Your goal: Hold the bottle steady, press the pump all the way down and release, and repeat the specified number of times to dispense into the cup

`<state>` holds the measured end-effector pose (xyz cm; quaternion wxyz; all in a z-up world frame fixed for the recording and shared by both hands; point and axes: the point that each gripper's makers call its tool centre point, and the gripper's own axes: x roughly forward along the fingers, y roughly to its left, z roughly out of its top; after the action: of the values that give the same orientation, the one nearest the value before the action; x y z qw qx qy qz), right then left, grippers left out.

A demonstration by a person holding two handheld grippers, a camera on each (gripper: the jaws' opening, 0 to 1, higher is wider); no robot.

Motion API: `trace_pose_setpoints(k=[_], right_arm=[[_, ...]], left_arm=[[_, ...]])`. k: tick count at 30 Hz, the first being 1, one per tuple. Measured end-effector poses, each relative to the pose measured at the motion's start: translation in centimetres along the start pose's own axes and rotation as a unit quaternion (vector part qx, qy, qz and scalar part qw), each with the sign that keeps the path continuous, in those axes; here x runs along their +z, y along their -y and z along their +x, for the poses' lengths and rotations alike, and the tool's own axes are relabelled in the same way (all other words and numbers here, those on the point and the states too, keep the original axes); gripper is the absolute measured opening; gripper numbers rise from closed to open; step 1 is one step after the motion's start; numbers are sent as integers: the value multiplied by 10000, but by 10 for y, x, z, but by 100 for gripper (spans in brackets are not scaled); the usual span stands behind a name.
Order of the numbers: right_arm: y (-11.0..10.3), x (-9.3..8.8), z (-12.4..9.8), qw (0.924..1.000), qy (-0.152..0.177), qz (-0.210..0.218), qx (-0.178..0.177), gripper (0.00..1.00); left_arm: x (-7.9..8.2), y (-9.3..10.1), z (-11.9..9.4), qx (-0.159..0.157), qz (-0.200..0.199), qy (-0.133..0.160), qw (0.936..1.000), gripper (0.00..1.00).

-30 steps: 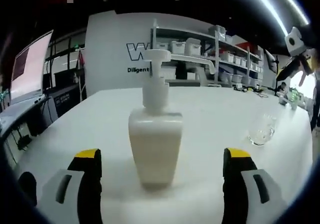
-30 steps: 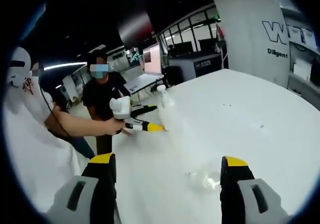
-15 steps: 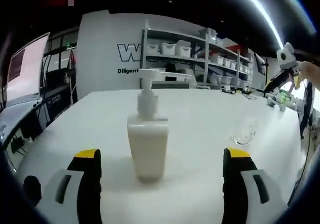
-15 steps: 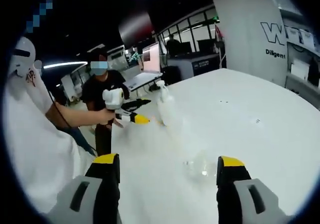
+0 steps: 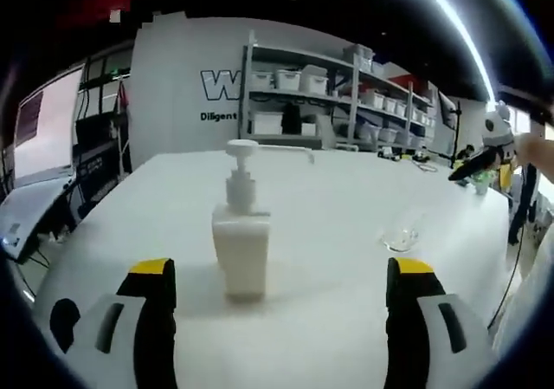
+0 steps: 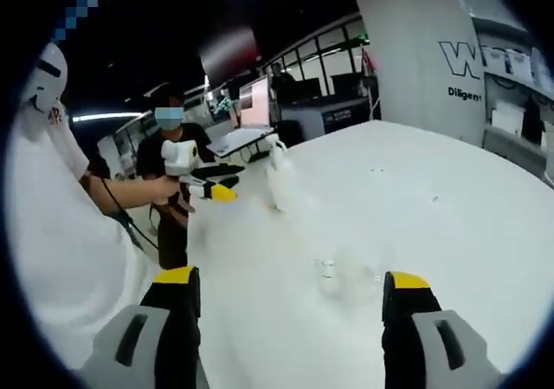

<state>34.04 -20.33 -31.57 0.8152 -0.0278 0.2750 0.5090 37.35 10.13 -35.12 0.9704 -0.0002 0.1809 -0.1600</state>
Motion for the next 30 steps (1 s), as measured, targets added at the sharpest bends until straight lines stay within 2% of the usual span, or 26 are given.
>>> trace_pose_setpoints(k=[2,3,4,6,7,8,9,11,13,14,15,17,18,19,21,22,24,25,26,27,28,29,30], right_arm=[[-1,-6,-1,10000,22,3,-48,92],[-4,-8,-2,10000,23,-72,-3,94],[-6,-9,-4,9999,104,-104,2,94],[-7,-11,-5,9999,140,-68,-39,99],[-7,-9,-6,9996,227,-105,-89,99],[-3,-10,-9,9993,259,-181,-220,99],[-6,-11,-9,9994,281,-126,-146,99],[-8,-15,-9,9989,272,-302,-230,99],[-7,-19,-9,9991,254,33,-341,99],[-8,-18,-8,9988,347,-199,-298,99],[-5,-19,-8,9985,370,-81,-395,99],[-10,-21,-8,9989,367,-35,-272,99],[-5,-21,-9,9982,408,-107,-434,99],[-7,-25,-8,9989,304,-69,-349,99],[-1,-19,-9,9970,539,-147,-528,99],[-5,-23,-10,9982,454,-34,-383,99],[-3,-24,-10,9978,442,-95,-477,99],[-6,-26,-10,9985,426,-43,-345,99],[-1,-23,-11,9973,538,-34,-496,99],[-2,-24,-11,9977,484,-132,-461,99],[-1,-26,-11,9980,474,40,-427,99],[3,-25,-13,9975,477,-33,-527,99],[-1,-24,-14,9977,515,-112,-418,99]], left_arm=[[-2,2,-3,-27,-153,-124,9998,99],[-2,3,-5,-11,-37,-142,9999,99],[4,2,-7,66,184,-7,9998,99],[0,8,-10,-42,-175,-171,9997,99],[1,6,-10,0,-90,-178,9998,99],[0,7,-12,27,21,-223,9997,99],[5,10,-14,-23,36,-71,10000,99],[5,11,-15,-16,1,-86,10000,99],[4,13,-16,-35,23,-147,9999,99],[7,15,-18,-28,0,-53,10000,99],[6,16,-18,-30,25,-102,9999,99],[6,18,-20,-37,4,-118,9999,99],[7,18,-21,-46,18,-111,9999,99],[8,19,-21,-47,28,-73,10000,99],[5,19,-21,-16,101,-182,9998,99],[5,19,-22,-38,69,-208,9998,99],[9,21,-23,-42,91,-125,9999,99],[9,21,-24,-34,87,-141,9999,99],[10,22,-25,-46,32,-153,9999,99],[10,22,-26,-46,26,-154,9999,99],[12,23,-26,-45,47,-93,9999,99],[12,23,-27,-52,51,-129,9999,99],[10,24,-28,-67,-28,-217,9997,99]])
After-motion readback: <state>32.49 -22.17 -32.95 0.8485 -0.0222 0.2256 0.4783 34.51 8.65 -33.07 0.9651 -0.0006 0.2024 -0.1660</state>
